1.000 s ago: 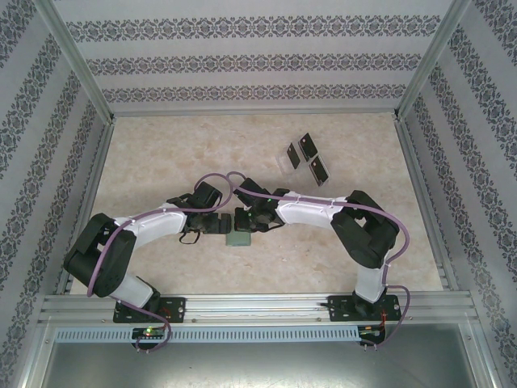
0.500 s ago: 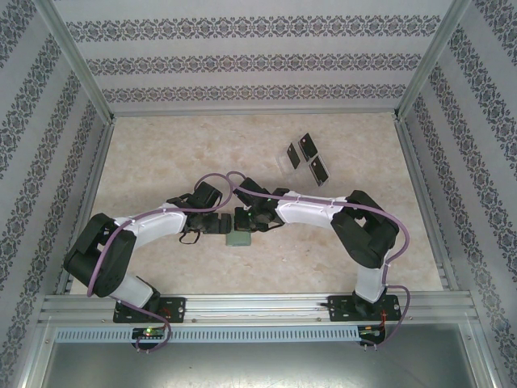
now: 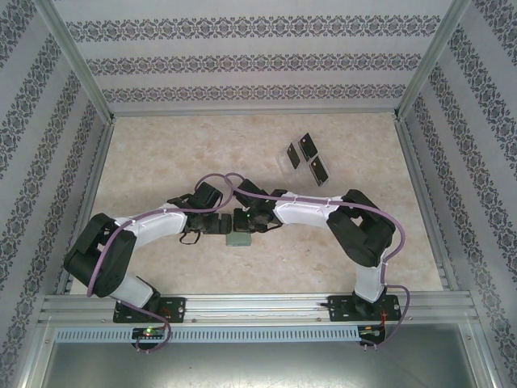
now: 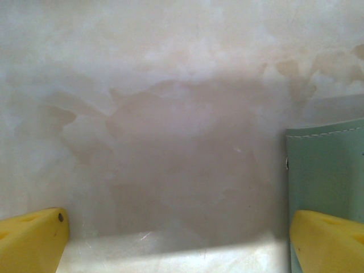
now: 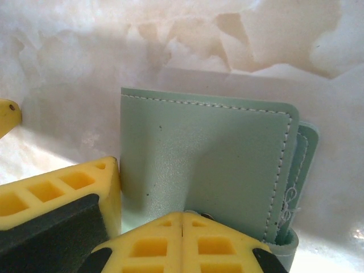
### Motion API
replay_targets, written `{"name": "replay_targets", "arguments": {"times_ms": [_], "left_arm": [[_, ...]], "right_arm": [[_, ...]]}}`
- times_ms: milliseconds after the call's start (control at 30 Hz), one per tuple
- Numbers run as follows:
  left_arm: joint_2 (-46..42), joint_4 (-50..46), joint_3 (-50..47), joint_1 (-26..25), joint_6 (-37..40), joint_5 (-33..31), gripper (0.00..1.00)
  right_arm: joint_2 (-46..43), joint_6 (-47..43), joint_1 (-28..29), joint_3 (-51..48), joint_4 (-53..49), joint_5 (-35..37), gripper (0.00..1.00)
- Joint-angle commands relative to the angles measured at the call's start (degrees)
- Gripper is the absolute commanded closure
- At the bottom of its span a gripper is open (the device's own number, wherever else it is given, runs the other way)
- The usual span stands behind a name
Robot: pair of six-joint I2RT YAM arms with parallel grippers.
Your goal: Put the credit cards into the card holder
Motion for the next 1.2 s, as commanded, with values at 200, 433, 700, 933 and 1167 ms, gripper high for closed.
{"name": "replay_targets", "arguments": {"times_ms": [200, 433, 700, 933, 1167], "left_arm": [[2.03, 3.96, -1.07, -2.33, -1.68, 7.90, 0.00], [2.07, 4.21, -1.30, -2.39, -2.13, 8.76, 0.00], [1.00, 4.32, -2.12, -2.48, -2.56, 9.50, 0.00], [-0.66, 4.42, -2.89, -2.57, -3.18, 10.67, 0.00], [-0.77, 4.65, -2.80, -2.72, -3.35, 11.35, 0.00]], "right_arm": [[5.98, 3.49, -2.27, -3.88, -4.97, 6.81, 1.00], [7.73, 5.93, -2.01, -7.11, -2.27, 4.08, 1.00], [-0.62, 2.76, -2.05, -3.18, -4.41, 1.64, 1.00], [-6.21, 0.44, -1.96, 0.62, -8.19, 2.41, 1.00], [-4.99, -0.21, -1.88, 2.22, -8.60, 2.01, 1.00]]}}
